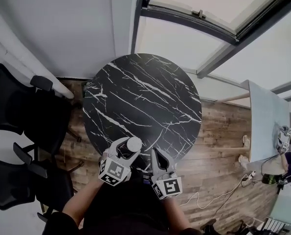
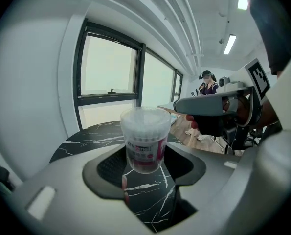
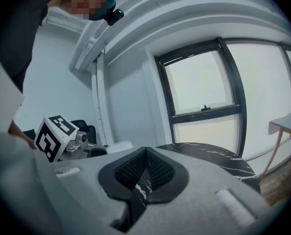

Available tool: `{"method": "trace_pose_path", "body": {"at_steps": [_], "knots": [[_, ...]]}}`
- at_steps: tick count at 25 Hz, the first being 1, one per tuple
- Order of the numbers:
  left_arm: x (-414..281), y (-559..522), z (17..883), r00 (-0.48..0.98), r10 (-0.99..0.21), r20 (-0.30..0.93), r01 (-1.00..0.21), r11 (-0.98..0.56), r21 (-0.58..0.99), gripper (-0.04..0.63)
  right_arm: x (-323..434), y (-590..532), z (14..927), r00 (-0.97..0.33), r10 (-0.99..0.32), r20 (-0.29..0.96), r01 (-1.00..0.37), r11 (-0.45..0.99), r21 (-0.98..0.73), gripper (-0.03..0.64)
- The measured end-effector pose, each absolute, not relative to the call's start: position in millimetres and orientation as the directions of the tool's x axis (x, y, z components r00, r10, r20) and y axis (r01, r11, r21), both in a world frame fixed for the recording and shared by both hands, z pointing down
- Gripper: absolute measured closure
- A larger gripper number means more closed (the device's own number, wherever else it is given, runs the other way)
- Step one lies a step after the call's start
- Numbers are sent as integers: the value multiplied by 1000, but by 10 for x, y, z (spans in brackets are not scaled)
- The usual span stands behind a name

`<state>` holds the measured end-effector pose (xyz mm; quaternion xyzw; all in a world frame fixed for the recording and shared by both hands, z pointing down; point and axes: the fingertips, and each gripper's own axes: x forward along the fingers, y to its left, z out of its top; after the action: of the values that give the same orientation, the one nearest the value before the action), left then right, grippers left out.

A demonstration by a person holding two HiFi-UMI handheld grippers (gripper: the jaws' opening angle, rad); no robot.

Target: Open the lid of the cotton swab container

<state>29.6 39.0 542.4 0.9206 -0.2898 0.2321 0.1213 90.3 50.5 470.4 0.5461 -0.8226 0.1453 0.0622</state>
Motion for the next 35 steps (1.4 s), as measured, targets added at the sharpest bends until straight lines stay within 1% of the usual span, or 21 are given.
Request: {"method": "trace_pose_path", "body": {"at_steps": [8,17,19,24,31,35], "knots": [[235,586,5045,748,-458,480,-557,-826,80,342,814,601,4417,-426,-873,237,-904,404,-139,623],[163,629,4841,741,-470,479,-561,-826,58,342,736,732,4197,-469,-848,248,-883,441,-163,621],[161,641,4811,740,-472,478,-557,-829,43,343,707,753,4155,-482,-841,244,-876,453,-169,598],[147,676,4788,742,-459,489,-533,-846,14,344,627,789,4090,-500,-831,244,-866,473,-164,574],[106,692,4797,744,-440,503,-520,-854,20,344,463,809,4087,-535,-802,267,-845,517,-140,521],[89,689,4809,735,-433,522,-507,-862,-1,344,382,808,4078,-556,-781,285,-831,537,-148,483]]}}
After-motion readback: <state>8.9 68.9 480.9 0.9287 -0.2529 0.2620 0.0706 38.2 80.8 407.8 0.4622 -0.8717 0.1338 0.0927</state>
